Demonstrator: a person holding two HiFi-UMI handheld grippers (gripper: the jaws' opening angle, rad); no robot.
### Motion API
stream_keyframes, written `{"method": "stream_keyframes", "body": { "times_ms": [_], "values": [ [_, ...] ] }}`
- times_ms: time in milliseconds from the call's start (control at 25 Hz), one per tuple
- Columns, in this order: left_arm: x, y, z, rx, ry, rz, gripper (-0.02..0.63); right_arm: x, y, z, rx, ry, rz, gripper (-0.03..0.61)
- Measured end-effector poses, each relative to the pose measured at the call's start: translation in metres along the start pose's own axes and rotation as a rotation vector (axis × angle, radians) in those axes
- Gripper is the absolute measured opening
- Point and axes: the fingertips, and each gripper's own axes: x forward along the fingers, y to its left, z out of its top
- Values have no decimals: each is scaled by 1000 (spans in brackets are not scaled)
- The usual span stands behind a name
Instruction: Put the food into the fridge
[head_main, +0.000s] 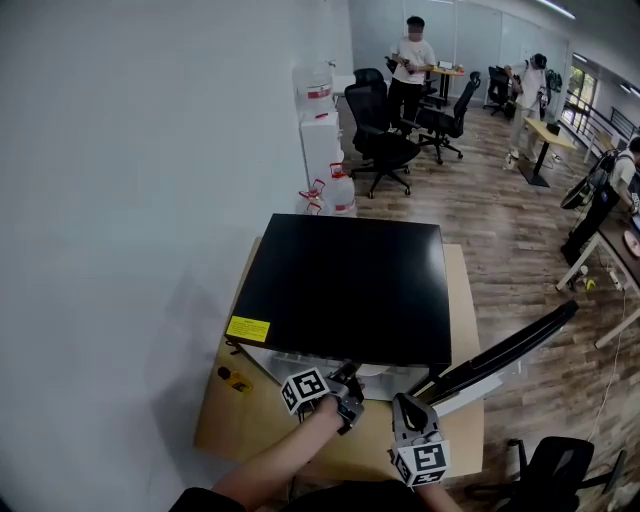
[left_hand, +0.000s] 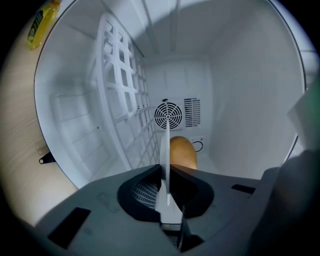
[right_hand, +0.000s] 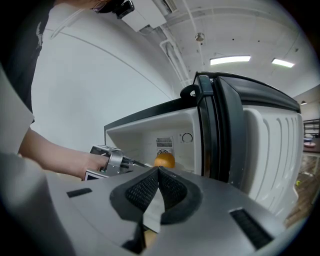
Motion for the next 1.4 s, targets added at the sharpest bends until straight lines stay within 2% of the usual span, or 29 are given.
{"method": "stream_keyframes", "body": {
  "times_ms": [280,720,880,1200,1400],
  "values": [
    [12,1,3,-70,-2,5,31,0,-2,3,-1,-4,2,60],
    [27,6,6,-17,49,73,32,-4,-3,-1,14,-7,3,60],
    [25,15,-2,-49,92,120,32,-7,-2,0,20,-15,-3,60],
    [30,4,3,-35,72,114,31,-18,4,3,29,-26,-25,60],
    [28,4,6,-16,57,163,32,-30,18,2,19,-31,-20,60]
  ]
}}
